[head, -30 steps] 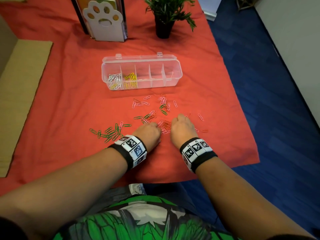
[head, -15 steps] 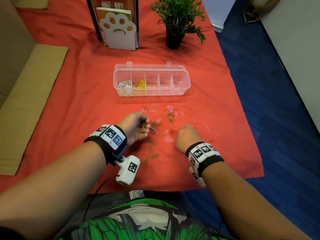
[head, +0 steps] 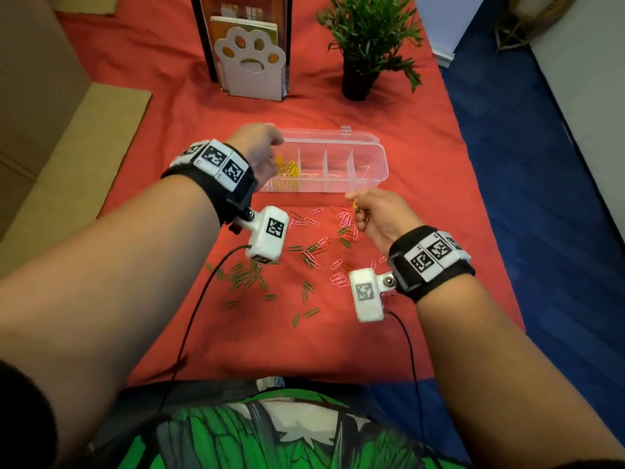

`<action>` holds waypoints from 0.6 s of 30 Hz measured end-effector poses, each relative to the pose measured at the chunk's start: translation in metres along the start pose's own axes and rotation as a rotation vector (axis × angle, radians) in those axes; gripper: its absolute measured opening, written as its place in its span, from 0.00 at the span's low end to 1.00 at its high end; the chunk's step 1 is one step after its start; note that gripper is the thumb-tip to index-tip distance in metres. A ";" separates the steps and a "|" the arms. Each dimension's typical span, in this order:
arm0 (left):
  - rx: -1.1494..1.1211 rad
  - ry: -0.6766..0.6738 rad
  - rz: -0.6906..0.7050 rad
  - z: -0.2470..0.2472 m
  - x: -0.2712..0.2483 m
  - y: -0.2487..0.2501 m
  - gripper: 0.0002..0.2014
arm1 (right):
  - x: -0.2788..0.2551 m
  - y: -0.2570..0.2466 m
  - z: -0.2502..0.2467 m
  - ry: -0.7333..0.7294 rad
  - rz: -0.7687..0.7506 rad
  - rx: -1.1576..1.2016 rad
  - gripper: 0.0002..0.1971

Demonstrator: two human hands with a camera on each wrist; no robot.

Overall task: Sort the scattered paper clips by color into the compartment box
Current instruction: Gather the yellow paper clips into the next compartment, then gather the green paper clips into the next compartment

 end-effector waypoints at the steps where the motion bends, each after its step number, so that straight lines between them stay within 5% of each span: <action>1: -0.021 0.000 -0.002 -0.002 0.004 -0.001 0.11 | 0.001 -0.002 0.003 0.002 0.009 0.006 0.14; 4: 0.038 0.075 0.090 -0.018 0.000 -0.002 0.12 | 0.006 -0.008 0.012 0.014 0.022 0.017 0.13; 11: 0.567 0.180 0.395 -0.078 -0.025 -0.053 0.09 | 0.027 -0.060 0.078 0.041 -0.316 -0.390 0.16; 15: 0.792 0.161 0.412 -0.098 -0.038 -0.086 0.09 | 0.018 -0.078 0.123 -0.019 -0.473 -0.625 0.16; 18: 0.955 0.165 0.441 -0.109 -0.044 -0.098 0.09 | 0.007 -0.076 0.133 -0.081 -0.537 -0.836 0.26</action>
Point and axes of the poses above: each hand's wrist, its own x-axis towards the middle knuckle, its own z-axis out of the palm, y = z × x, the point moved 9 cm from there along x, towards the middle knuckle, and after that the axes turned 13 degrees about y, right-handed, at the moved point
